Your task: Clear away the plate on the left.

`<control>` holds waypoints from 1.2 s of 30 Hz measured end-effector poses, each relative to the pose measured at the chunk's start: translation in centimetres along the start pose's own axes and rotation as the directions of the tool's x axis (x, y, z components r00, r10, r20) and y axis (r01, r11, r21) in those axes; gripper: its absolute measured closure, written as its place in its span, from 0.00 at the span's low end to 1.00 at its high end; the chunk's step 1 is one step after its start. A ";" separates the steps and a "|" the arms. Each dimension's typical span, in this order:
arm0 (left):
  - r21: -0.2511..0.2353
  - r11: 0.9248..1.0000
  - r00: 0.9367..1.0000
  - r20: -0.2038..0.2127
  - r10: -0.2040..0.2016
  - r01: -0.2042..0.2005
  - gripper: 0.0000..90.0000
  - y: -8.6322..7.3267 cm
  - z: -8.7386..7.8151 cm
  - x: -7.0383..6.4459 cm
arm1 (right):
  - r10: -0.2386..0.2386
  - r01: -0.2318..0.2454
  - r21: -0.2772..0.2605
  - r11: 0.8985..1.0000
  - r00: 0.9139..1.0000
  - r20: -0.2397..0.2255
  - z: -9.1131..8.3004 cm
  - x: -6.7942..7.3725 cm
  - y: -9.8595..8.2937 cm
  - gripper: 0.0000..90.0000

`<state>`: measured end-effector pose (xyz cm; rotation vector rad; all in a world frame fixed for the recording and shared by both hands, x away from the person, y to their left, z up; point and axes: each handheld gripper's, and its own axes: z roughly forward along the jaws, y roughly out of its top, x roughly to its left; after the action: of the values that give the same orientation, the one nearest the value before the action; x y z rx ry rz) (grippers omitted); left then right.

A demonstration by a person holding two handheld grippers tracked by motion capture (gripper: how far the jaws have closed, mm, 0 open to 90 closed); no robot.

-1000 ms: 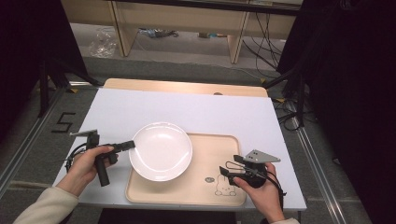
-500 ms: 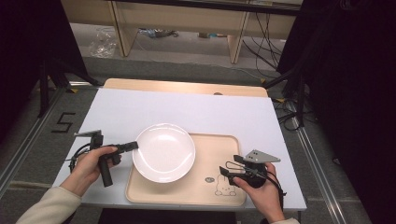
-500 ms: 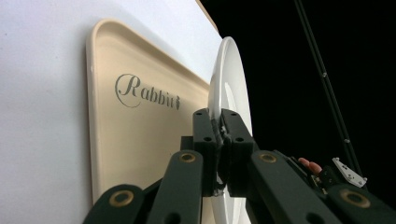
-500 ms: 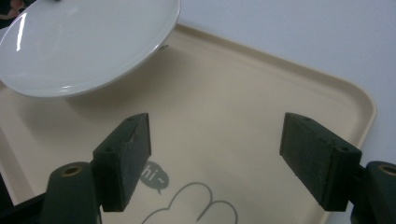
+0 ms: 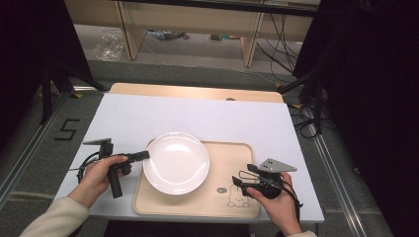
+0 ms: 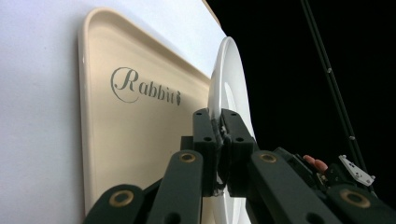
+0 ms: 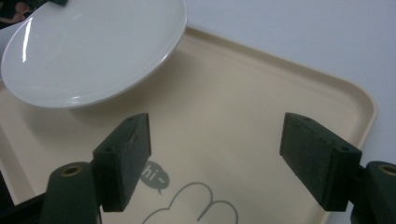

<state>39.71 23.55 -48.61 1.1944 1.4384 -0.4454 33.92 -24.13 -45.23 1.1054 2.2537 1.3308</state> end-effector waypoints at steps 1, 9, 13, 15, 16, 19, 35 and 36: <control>0.002 1.000 1.000 -0.001 -0.001 0.001 0.95 0.0 0.1 0.0 | 0.000 0.000 -0.001 1.000 1.000 0.000 0.0 0.0 0.0 0.28; 0.010 1.000 1.000 -0.010 -0.003 0.003 0.95 -0.2 0.4 -0.2 | 0.000 0.000 0.000 1.000 1.000 0.000 0.0 0.0 0.0 0.28; 0.017 1.000 1.000 -0.007 0.015 -0.015 0.95 -0.3 0.7 0.0 | -0.001 0.000 0.000 1.000 1.000 -0.003 0.0 0.0 0.0 0.28; 0.019 1.000 1.000 -0.010 0.020 -0.020 0.95 -0.3 0.8 0.0 | -0.001 0.001 0.000 1.000 1.000 -0.002 0.0 0.0 0.0 0.28; 0.018 1.000 1.000 -0.017 -0.002 0.003 0.95 -0.4 0.8 -0.1 | -0.001 0.001 0.000 1.000 1.000 -0.001 0.0 0.0 0.0 0.28; 0.025 0.999 1.000 -0.016 0.023 -0.022 0.95 -0.4 0.9 0.1 | 0.000 0.000 0.000 1.000 1.000 -0.001 0.0 0.0 0.0 0.28; 0.054 0.999 0.997 -0.072 0.004 0.000 0.95 -0.9 2.0 0.2 | -0.005 0.005 0.015 1.000 1.000 0.010 -0.2 0.0 0.0 0.28; 0.053 0.999 0.997 -0.074 0.004 0.000 0.95 -0.9 2.0 0.2 | -0.005 0.005 0.015 1.000 1.000 0.009 -0.2 0.0 0.0 0.28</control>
<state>40.02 21.63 -49.67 1.2657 1.4964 -0.4446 33.86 -24.24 -45.12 1.1077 2.2622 1.3059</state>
